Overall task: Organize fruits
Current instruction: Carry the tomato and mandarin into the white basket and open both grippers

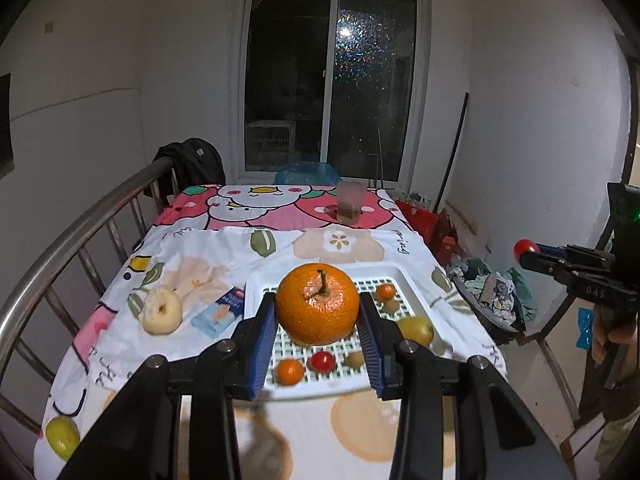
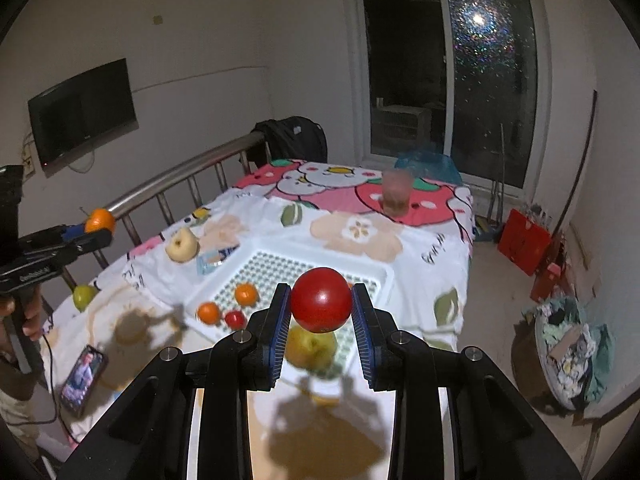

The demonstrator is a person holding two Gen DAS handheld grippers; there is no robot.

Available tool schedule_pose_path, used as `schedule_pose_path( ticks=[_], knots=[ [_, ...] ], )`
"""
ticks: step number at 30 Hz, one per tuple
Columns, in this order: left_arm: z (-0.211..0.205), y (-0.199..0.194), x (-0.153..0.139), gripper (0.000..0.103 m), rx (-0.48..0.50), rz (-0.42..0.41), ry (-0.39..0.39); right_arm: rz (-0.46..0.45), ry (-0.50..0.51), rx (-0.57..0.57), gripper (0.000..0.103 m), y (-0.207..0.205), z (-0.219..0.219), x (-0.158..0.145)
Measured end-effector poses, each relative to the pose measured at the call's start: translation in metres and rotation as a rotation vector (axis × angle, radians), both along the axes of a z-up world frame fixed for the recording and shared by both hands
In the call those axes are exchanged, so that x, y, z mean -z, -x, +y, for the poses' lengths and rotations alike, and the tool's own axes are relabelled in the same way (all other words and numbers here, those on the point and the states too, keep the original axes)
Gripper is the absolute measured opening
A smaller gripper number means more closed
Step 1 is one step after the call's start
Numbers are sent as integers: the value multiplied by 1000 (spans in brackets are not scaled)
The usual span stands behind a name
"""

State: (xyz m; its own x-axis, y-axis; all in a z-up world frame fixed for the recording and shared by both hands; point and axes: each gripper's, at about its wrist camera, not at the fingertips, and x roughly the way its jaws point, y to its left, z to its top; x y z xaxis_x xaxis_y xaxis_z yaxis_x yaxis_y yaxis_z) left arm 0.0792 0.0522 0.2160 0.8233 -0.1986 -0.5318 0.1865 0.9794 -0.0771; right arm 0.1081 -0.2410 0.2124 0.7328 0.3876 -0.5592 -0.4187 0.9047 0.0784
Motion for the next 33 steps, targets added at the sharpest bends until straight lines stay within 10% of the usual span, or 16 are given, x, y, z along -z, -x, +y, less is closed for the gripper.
schedule_pose_path(
  ticks=[8, 19, 33],
  knots=[
    [-4, -81, 26, 42, -51, 125, 18, 88, 14, -39, 29, -71, 51, 12],
    [-22, -173, 106, 42, -104, 343, -18, 341, 121, -28, 29, -169, 103, 114],
    [-19, -228, 189, 42, -146, 549, 29, 510, 218, -38, 30, -209, 116, 179]
  ],
)
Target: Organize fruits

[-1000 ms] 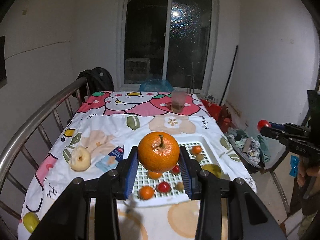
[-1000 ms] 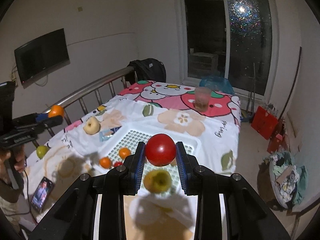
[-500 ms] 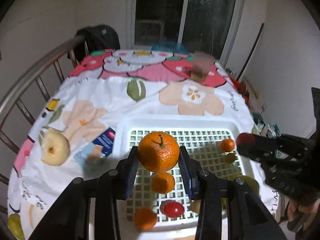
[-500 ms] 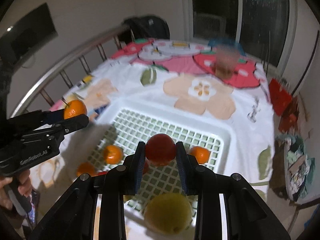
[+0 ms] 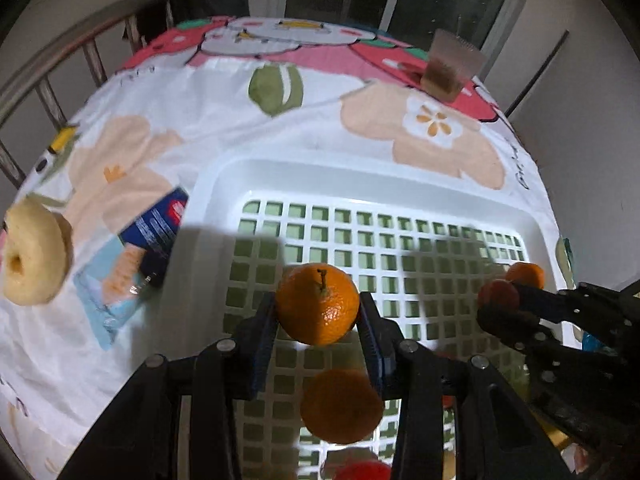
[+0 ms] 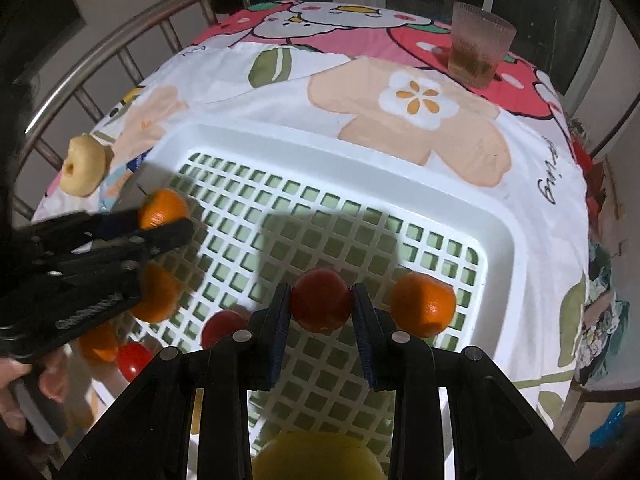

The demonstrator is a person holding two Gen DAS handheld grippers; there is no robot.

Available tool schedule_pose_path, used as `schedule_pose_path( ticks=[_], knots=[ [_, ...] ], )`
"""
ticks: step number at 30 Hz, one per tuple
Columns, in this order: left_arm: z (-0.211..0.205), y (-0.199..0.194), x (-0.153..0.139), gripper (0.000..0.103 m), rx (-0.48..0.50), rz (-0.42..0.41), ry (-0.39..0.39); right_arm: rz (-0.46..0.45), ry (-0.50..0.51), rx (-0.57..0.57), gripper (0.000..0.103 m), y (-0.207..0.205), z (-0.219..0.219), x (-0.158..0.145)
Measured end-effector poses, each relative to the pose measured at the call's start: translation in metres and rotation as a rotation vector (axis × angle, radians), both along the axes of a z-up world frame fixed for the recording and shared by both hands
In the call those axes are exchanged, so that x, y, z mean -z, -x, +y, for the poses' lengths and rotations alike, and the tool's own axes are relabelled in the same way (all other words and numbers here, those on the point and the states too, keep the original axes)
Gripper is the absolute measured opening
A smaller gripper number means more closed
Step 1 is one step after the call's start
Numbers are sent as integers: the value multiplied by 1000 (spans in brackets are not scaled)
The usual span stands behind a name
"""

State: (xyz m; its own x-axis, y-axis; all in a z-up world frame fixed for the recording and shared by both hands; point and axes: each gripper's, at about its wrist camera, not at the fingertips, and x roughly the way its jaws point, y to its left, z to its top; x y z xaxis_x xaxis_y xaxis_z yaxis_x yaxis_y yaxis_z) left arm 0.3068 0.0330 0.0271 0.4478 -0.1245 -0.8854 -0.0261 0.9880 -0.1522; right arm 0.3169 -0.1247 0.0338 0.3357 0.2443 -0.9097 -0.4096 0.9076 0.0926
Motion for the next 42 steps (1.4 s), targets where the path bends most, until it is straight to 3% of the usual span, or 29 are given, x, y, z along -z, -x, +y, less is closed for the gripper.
schedule_pose_path(
  ticks=[2, 3, 5, 9, 13, 20, 25, 29, 42],
  knots=[
    [-1, -1, 3, 42, 0, -1, -2, 14, 35, -7, 31, -3, 4, 2],
    [-1, -2, 2, 45, -1, -2, -4, 30, 61, -7, 38, -4, 5, 5],
    [2, -1, -1, 64, -4, 2, 38, 44, 79, -4, 47, -4, 6, 6],
    [7, 16, -31, 85, -14, -95, 56, -37, 7, -1, 82, 9, -1, -16],
    [17, 42, -71, 93, -20, -207, 50, -156, -55, -10, 85, 33, -13, -58],
    [32, 98, -137, 102, -53, -385, 69, -366, -190, 36, 103, 87, -40, -134],
    [28, 146, -170, 103, -46, -497, 89, -433, -269, 76, 103, 127, -52, -166],
    [17, 184, -184, 103, -31, -561, 37, -462, -321, 89, 103, 162, -60, -180],
    [4, 282, -195, 103, -29, -712, -45, -608, -381, 105, 103, 268, -73, -186]
  ],
)
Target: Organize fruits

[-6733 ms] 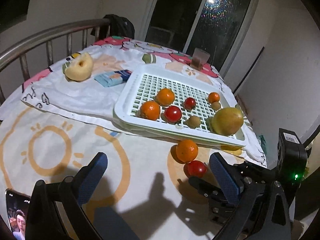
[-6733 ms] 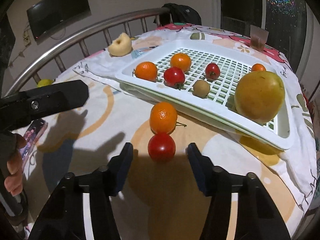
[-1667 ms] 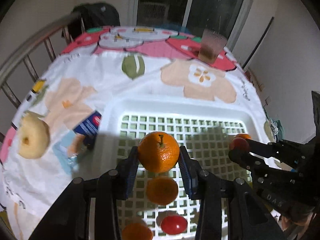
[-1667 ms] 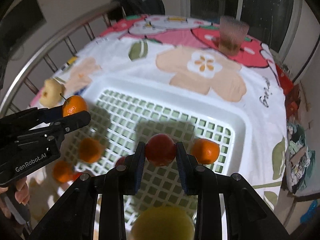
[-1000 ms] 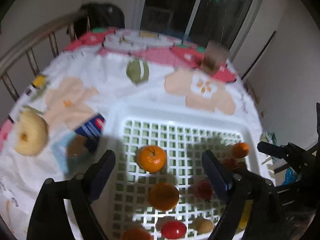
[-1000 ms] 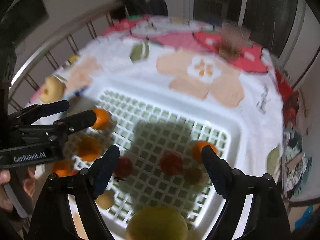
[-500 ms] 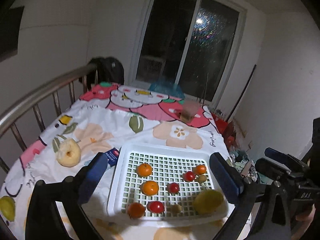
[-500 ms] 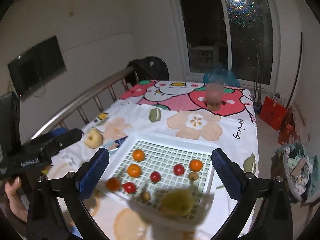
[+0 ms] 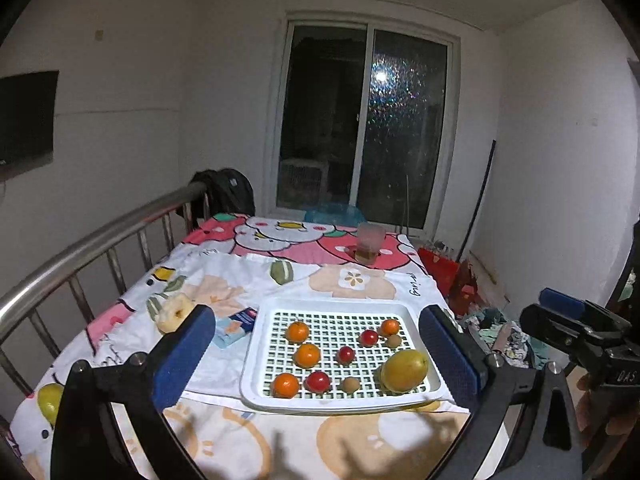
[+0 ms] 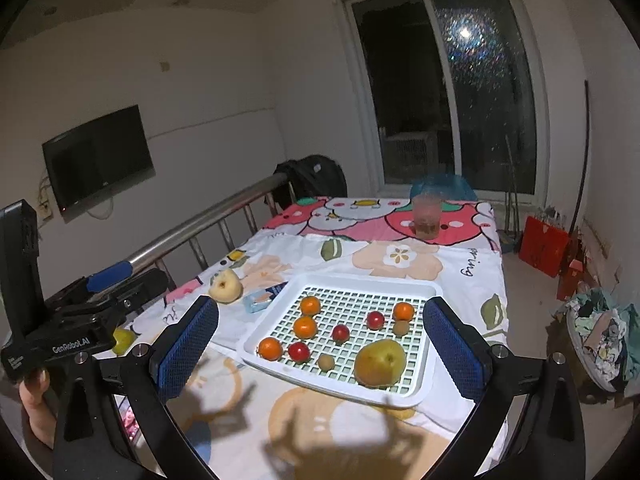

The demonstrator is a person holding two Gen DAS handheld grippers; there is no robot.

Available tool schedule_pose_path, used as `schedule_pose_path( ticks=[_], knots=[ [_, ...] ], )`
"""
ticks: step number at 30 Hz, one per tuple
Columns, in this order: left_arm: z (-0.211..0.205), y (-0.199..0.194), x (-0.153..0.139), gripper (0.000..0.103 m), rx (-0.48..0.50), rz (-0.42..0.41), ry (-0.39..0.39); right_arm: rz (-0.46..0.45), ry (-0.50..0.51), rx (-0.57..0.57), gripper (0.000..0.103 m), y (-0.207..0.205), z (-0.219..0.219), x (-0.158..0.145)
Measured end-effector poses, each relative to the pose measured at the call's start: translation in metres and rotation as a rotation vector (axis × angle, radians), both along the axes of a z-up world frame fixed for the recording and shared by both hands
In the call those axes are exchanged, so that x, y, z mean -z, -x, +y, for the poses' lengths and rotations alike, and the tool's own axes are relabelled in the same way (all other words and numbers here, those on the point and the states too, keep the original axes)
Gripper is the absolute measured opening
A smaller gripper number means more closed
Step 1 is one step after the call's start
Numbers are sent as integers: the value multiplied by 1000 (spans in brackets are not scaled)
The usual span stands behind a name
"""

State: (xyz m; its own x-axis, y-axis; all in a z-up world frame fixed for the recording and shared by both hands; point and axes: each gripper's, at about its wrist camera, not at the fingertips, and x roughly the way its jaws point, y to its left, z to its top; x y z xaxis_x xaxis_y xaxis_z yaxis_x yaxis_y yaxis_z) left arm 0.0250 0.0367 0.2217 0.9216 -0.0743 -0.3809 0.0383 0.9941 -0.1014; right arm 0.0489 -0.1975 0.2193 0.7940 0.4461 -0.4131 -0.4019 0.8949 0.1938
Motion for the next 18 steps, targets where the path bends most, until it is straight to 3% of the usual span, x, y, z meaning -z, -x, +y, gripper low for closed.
schedule_pose_path(
  ticks=[8, 18],
  knots=[
    [-3, 30, 14, 103, -9, -21, 5, -90, 17, 60, 103, 39, 1, 11],
    [-6, 55, 53, 103, -10, 16, 20, -110, 12, 121, 103, 69, -8, 47]
  ],
)
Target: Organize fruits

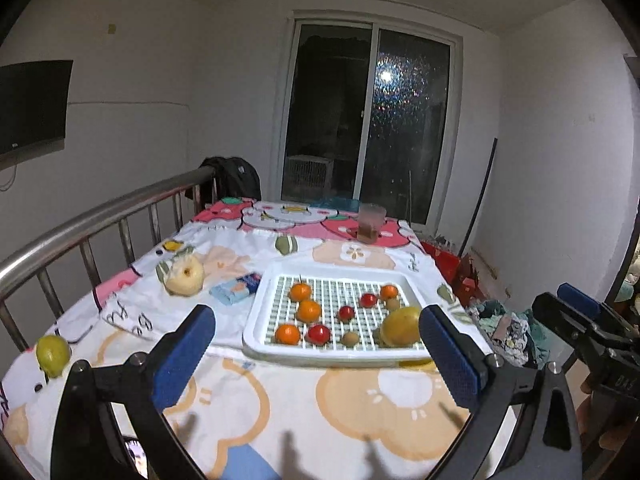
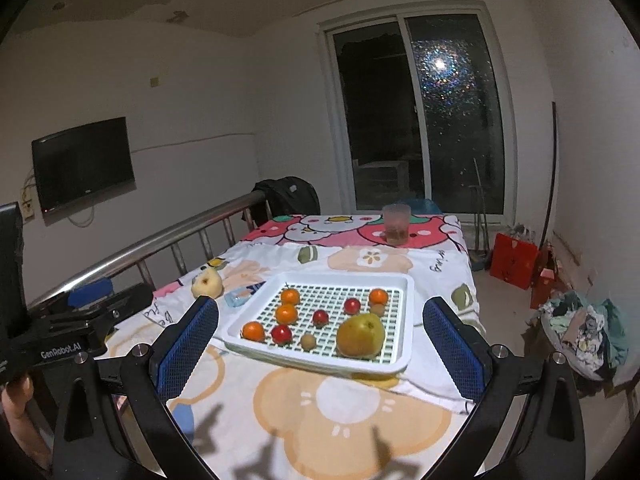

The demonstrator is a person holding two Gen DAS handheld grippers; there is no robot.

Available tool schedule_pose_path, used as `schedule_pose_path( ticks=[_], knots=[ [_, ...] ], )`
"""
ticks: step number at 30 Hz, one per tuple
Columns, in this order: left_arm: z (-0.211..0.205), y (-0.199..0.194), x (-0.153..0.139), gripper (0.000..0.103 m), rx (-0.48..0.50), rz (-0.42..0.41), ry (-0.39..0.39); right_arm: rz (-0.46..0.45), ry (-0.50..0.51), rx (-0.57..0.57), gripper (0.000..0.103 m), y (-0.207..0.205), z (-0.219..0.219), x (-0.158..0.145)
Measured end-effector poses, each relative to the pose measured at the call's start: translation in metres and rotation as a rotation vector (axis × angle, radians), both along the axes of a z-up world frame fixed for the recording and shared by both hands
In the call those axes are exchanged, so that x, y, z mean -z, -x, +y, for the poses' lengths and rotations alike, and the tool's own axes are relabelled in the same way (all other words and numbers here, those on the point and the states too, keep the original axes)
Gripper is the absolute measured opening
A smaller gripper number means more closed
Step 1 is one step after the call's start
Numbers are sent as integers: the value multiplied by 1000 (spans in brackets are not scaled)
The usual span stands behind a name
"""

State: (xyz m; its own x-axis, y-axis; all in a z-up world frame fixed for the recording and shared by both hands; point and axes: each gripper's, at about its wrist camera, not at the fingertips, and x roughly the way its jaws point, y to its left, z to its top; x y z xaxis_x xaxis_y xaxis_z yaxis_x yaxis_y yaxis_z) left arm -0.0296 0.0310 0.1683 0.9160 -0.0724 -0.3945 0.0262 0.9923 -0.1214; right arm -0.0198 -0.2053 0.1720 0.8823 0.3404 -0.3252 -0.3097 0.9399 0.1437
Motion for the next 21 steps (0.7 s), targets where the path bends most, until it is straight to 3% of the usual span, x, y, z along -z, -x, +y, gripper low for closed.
schedule_pose_path(
  ticks=[11, 21],
  knots=[
    [0, -4, 51, 103, 3, 123, 4, 59, 31, 20, 103, 7, 2, 49],
    [-8, -11, 85, 103, 10, 203, -53, 148, 95, 21, 103, -2, 13, 88]
  ],
)
